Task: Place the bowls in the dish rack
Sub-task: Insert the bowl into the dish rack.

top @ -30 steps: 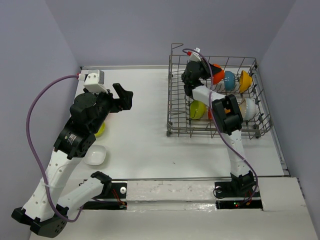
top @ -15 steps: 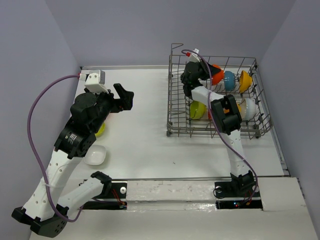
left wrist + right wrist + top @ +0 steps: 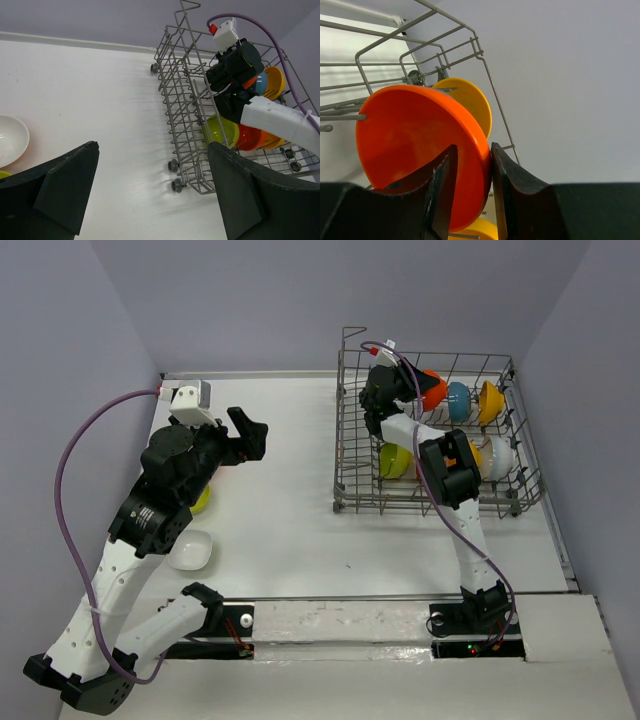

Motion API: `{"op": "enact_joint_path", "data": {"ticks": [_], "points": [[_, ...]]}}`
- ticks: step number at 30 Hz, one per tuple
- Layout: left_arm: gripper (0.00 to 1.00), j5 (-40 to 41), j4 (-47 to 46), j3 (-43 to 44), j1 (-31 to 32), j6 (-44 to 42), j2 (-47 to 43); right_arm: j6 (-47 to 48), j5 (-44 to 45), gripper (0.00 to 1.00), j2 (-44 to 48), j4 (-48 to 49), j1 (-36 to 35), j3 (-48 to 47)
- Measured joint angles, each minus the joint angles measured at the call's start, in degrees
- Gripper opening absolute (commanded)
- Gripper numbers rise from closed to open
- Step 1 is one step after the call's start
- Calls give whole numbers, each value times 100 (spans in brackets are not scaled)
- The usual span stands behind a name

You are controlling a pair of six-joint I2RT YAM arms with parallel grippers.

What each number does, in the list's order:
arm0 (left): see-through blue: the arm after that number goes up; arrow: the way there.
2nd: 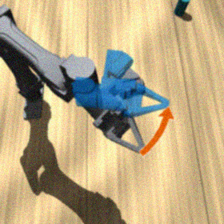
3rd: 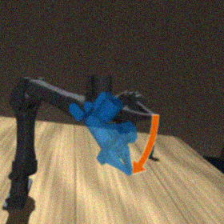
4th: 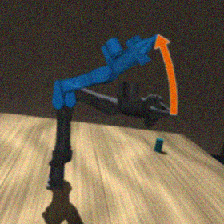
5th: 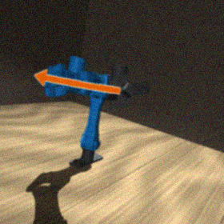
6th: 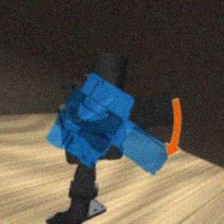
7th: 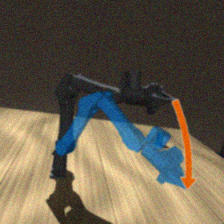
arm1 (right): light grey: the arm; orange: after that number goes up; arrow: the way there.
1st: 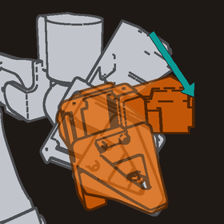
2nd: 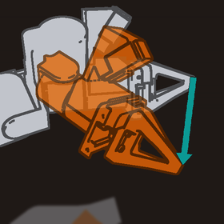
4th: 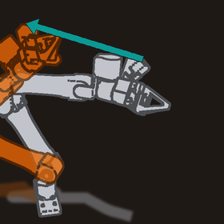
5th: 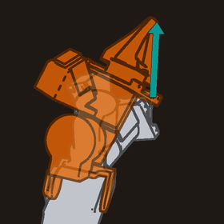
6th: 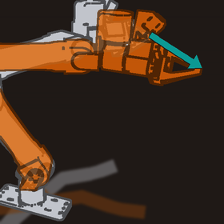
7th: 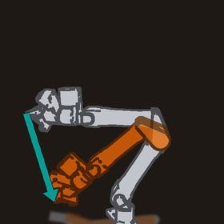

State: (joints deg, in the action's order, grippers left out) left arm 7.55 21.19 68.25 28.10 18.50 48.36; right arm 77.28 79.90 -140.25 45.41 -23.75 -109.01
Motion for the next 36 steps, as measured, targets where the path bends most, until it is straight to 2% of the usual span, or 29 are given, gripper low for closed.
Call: {"op": "enact_joint_path", "data": {"ticks": [2,15,33,36], "points": [[99,0,0,0,0,0,0,-61,0,43,0,-26,0,-2],[99,-2,0,0,0,0,0,-262,-20,52,-2,-269,0,-2],[99,-2,2,-2,0,0,-11,-422,-92,54,-2,-540,-33,118],[99,-2,2,-2,0,0,-17,-426,-90,56,-2,-546,-33,118]]}}
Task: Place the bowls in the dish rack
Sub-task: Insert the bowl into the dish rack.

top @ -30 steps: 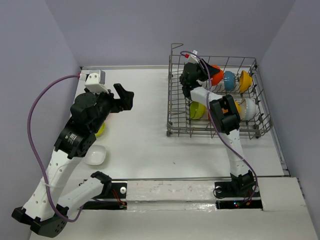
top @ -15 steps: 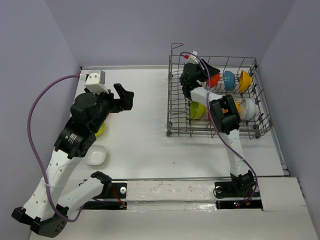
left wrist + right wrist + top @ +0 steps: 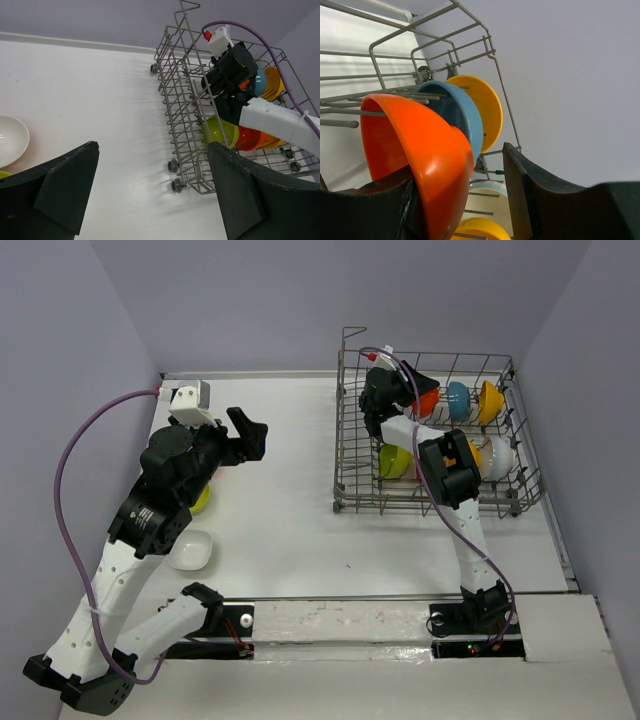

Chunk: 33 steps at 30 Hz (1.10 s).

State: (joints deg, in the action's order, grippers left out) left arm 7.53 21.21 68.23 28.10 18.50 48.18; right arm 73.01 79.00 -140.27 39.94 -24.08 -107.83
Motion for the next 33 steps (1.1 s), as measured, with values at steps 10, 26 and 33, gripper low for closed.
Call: {"op": "enact_joint_path", "data": {"ticks": [10,26,33], "points": [[99,0,0,0,0,0,0,-492,2,60,0,-387,0,-13],[99,-2,0,0,0,0,7,-1051,4,77,140,-737,4,-46],[99,-2,0,0,0,0,74,-1458,2,79,289,-1193,4,-37]]}}
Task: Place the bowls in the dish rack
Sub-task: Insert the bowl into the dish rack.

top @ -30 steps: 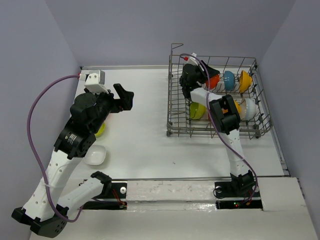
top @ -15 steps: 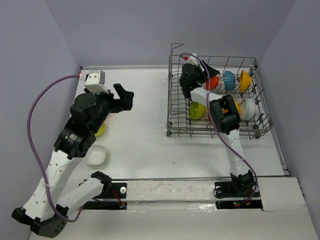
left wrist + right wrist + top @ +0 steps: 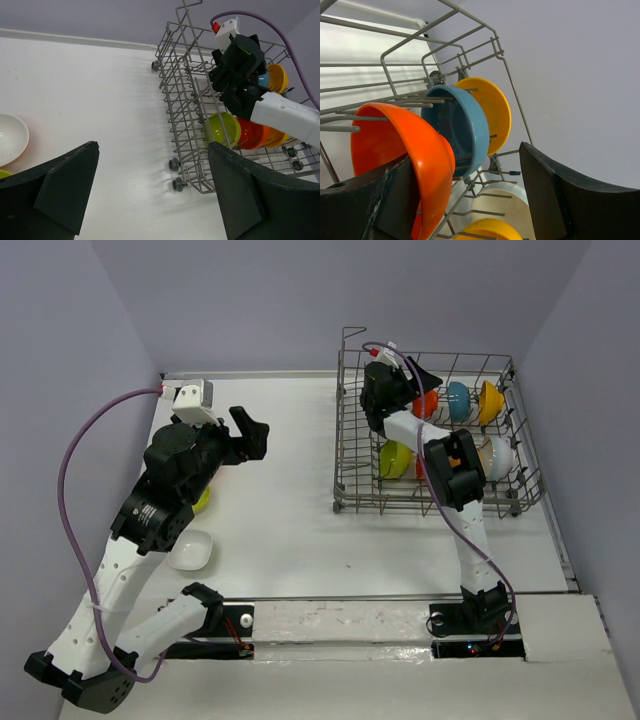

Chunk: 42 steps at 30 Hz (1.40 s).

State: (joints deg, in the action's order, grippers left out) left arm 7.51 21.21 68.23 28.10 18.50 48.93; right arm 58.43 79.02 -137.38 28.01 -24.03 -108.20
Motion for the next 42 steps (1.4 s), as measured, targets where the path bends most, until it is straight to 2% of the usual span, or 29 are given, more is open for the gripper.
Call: {"op": "enact_joint_path", "data": {"ticks": [12,29,42], "points": [[99,2,2,0,0,-2,42,-883,-184,82,308,-815,2,181],[99,2,2,0,0,-4,39,-1797,-592,83,313,-1475,0,192],[99,2,2,0,0,-2,42,-3550,-1349,83,387,-3497,2,-389]]}}
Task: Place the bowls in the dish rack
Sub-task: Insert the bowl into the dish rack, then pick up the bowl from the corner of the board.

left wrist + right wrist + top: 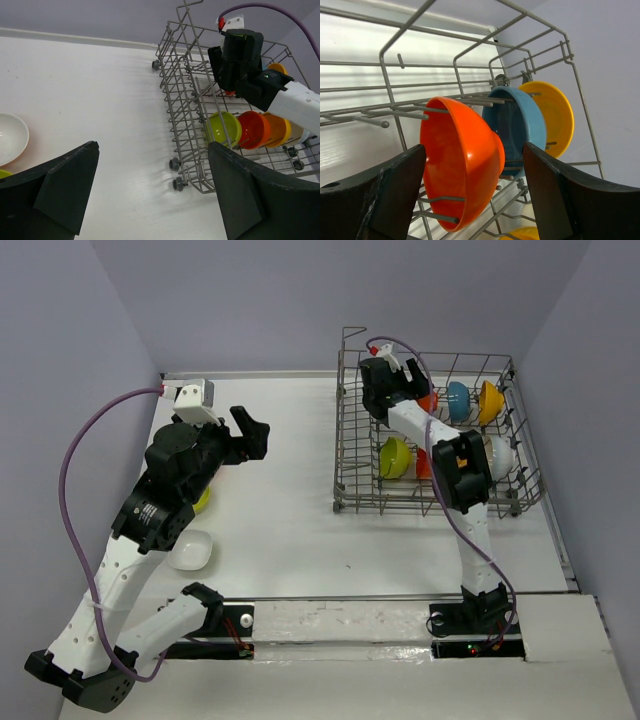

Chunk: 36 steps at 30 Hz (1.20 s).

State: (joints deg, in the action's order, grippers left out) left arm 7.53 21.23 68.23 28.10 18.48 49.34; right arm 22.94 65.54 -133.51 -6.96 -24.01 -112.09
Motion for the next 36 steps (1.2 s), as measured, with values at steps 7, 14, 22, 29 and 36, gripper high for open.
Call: {"op": "enact_joint_path", "data": {"ticks": [7,14,22,29,36], "points": [[99,37,0,0,0,0,39,-721,-544,86,485,-809,0,-188],[99,229,13,2,-9,0,295,-1235,-1182,88,1427,-1510,0,-249],[99,686,109,2,-103,98,726,-2492,-2057,91,3477,-2833,-2,-686],[99,1034,127,-280,-752,363,881,-3777,-2988,91,6522,-2997,0,1045],[99,1209,142,-833,-2232,737,1237,-4376,-3746,93,7584,-3202,4,2472]]}}
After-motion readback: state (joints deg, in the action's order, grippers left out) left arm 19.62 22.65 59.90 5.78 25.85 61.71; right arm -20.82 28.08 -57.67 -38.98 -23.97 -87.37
